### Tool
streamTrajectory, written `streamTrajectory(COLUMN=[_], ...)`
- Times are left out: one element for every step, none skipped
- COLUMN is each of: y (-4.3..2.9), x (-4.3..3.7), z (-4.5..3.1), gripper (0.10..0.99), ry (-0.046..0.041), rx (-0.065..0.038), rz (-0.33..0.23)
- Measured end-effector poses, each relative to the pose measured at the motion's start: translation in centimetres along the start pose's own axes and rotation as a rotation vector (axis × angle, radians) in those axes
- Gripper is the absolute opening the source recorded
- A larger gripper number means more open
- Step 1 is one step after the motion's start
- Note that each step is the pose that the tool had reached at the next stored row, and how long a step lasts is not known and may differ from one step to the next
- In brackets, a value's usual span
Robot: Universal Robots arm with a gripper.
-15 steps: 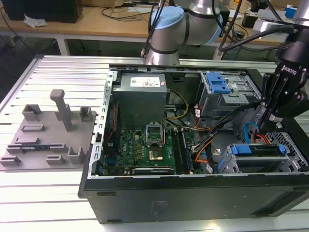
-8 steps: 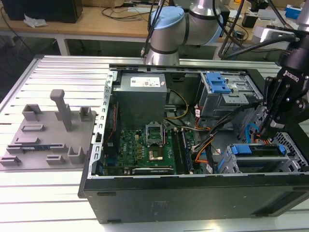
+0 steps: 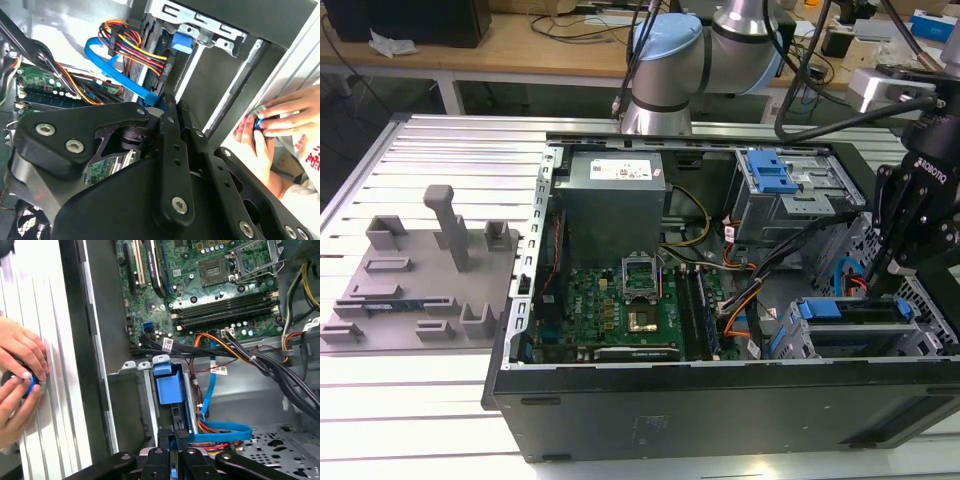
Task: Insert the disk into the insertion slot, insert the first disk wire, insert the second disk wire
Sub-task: 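Insert the second disk wire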
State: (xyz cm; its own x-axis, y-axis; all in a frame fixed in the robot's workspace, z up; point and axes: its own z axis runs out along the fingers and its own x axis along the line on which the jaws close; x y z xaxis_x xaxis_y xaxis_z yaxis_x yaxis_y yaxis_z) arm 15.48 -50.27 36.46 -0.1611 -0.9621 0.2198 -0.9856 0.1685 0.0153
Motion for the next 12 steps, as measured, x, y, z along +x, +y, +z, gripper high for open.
streamTrajectory(y=[0.00, 0.00, 0.00, 0.00, 0.02, 0.11, 0.37, 0.39, 0.39, 0.39, 0.44, 0.49], x=[-0.01, -0.01, -0.01, -0.04, -0.08, -0.13, -0.23, -0.22, -0.22, -0.23, -0.22, -0.21], z=[0.02, 0.03, 0.06, 0.14, 0.19, 0.25, 0.33, 0.34, 0.34, 0.34, 0.36, 0.36], gripper=[0.161, 0.161, 0.161, 0.161, 0.161, 0.161, 0.161, 0.161, 0.161, 0.161, 0.161, 0.161], ry=[-0.0032, -0.0057, -0.0095, -0.0212, -0.0248, -0.0268, -0.0273, -0.0270, -0.0269, -0.0271, -0.0362, -0.0790], rx=[0.002, 0.003, 0.005, 0.008, 0.009, 0.010, 0.011, 0.011, 0.011, 0.011, 0.010, 0.009], rz=[-0.008, -0.015, -0.025, -0.048, -0.057, -0.061, -0.067, -0.068, -0.068, -0.068, -0.069, -0.073])
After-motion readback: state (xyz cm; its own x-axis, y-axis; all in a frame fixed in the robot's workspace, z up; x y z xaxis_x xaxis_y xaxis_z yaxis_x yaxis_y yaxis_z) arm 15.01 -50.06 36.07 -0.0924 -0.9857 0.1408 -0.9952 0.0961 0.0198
